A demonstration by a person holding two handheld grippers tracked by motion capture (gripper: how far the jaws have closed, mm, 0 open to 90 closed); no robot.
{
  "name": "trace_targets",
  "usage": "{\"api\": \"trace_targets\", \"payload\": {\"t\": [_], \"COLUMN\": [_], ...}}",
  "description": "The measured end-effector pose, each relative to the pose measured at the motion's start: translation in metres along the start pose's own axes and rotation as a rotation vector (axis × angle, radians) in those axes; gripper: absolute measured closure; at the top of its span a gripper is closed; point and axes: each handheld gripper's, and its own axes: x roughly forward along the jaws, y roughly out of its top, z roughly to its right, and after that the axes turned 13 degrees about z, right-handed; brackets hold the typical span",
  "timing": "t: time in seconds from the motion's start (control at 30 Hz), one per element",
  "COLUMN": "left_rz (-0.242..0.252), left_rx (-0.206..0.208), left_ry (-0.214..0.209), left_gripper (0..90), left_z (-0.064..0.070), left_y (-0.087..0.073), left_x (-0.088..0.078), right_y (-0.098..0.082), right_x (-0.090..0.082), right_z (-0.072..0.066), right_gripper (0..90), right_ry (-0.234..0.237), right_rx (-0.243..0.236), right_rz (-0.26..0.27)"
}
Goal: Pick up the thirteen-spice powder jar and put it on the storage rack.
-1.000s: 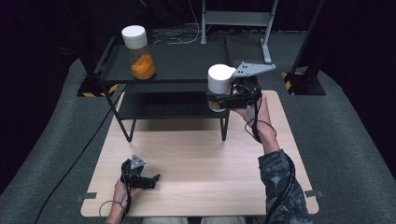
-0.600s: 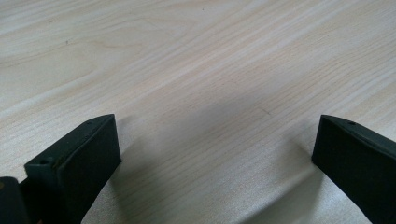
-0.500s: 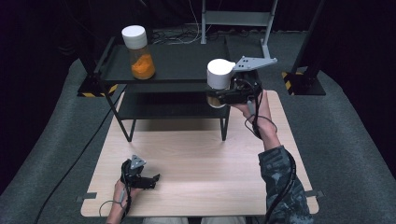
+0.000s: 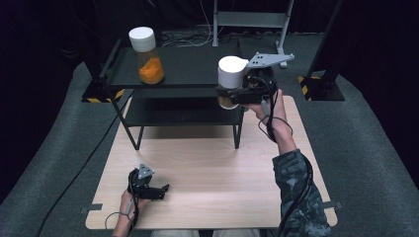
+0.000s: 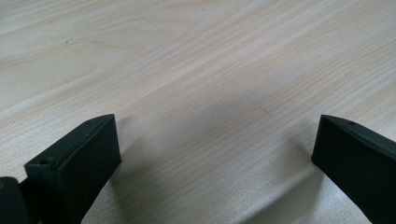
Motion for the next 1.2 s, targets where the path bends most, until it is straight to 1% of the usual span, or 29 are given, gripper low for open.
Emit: {"api": "trace_targets", "payload": {"t": [0.23, 0.47, 0.77, 0.9, 1.2], "left_rz": [0.001, 0.0, 0.0, 0.0, 0.0], "left_rx": [-0.001, 0.0, 0.0, 0.0, 0.0], "left_ry": [0.0, 0.0, 0.0, 0.0, 0.0], "left_gripper": [0.5, 0.5, 0.5, 0.5, 0.5], "left_z": [0.0, 0.0, 0.0, 0.0, 0.0], "left_y": [0.0, 0.0, 0.0, 0.0, 0.0], "left_x": [0.0, 0.0, 0.0, 0.0, 0.0], "right_y": [0.006, 0.013, 0.024, 0.027, 0.031], "right_x": [0.001, 0.004, 0.008, 0.011, 0.016], "right_z": [0.001, 0.003, 0.005, 0.006, 0.01], "right_gripper": [30.7, 30.7, 30.7, 30.7, 30.7], "right_ry": [0.0, -0.004, -0.022, -0.03, -0.043], "right_rx": [0.0, 0.0, -0.004, -0.009, -0.003], "right_rz": [0.013, 0.011, 0.011, 0.007, 0.008]}}
